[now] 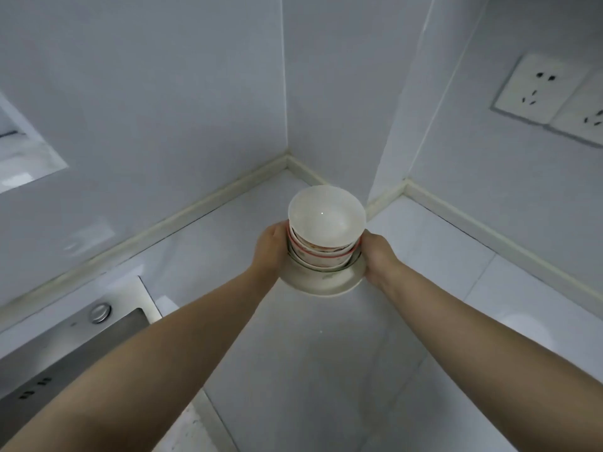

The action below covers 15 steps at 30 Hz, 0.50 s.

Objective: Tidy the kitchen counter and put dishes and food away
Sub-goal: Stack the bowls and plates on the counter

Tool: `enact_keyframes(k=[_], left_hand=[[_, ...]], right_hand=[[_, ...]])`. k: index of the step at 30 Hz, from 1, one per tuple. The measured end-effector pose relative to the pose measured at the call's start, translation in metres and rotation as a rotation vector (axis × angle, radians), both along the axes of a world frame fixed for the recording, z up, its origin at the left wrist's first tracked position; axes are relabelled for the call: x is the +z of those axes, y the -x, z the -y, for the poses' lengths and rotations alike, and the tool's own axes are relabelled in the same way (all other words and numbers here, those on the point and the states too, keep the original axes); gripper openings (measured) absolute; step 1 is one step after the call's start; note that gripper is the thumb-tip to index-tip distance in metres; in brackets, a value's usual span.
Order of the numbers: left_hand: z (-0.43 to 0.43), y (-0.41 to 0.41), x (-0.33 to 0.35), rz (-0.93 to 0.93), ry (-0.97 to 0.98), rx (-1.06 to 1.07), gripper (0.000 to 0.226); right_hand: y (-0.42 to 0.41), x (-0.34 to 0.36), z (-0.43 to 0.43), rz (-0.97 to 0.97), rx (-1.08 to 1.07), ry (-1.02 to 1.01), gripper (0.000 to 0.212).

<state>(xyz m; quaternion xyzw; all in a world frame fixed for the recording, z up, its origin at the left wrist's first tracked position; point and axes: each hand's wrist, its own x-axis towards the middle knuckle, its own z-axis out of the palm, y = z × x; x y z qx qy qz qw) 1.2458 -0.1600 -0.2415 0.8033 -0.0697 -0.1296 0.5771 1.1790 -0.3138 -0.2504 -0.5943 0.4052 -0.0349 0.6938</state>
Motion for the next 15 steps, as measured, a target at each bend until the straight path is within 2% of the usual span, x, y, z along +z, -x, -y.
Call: enact_keyframes(k=[5,11,15], left_hand=[[0.007,-0.045,-0.023,-0.027,-0.014,0.006,0.034],[0.015,-0.098,-0.062,-0.011,-0.013,0.030,0.037],[0.019,-0.123,-0.075,-0.022,0.006,0.090,0.028]], right_hand=[[-0.048,-0.018,0.003,0.016,-0.054,-0.098,0.026],[-0.107,-0.039,0.011,0.026,-0.040,-0.093,0.022],[-0.138,-0.052,0.013,0.025,-0.051,-0.141,0.018]])
